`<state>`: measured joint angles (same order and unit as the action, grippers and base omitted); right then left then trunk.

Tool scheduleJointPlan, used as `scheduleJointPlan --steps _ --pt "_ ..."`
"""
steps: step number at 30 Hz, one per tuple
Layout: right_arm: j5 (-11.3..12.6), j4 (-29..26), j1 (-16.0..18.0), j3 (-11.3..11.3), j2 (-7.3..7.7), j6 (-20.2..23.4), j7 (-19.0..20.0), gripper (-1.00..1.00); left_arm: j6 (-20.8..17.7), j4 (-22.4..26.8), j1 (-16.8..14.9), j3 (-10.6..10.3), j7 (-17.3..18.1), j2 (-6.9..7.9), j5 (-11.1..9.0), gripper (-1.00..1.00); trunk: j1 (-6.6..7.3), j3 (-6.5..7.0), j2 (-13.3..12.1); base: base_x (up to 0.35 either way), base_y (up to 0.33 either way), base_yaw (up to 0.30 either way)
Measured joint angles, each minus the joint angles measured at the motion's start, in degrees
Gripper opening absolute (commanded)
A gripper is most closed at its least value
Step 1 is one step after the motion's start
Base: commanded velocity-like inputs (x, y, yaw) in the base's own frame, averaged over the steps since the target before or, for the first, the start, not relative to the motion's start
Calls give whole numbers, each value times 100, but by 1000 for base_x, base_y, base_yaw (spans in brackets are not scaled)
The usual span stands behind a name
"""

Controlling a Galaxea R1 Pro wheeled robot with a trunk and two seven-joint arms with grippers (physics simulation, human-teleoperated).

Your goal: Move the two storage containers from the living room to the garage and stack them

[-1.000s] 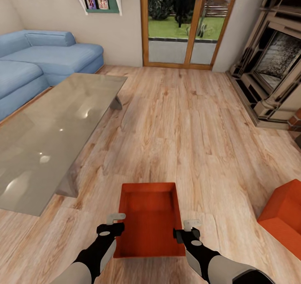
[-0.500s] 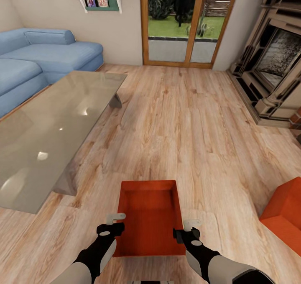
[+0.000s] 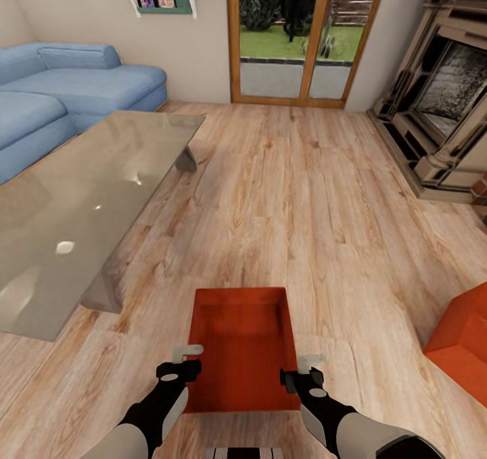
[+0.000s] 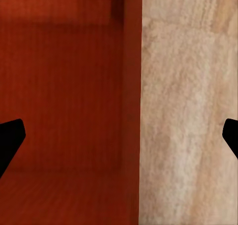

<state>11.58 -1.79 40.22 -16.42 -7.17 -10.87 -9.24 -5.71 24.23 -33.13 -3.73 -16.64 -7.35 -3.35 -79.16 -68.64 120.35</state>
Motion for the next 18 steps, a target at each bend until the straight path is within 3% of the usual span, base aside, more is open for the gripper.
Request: scheduleJointPlan --steps 6,18 --pt "0 4 0 0 -2 0 0 100 -1 0 0 7 -12 0 0 100 -132 -108 241 0 0 0" --pt "7 0 0 3 3 0 -1 100 -52 -76 0 9 -32 -7 -11 100 -132 -108 242 0 0 0"
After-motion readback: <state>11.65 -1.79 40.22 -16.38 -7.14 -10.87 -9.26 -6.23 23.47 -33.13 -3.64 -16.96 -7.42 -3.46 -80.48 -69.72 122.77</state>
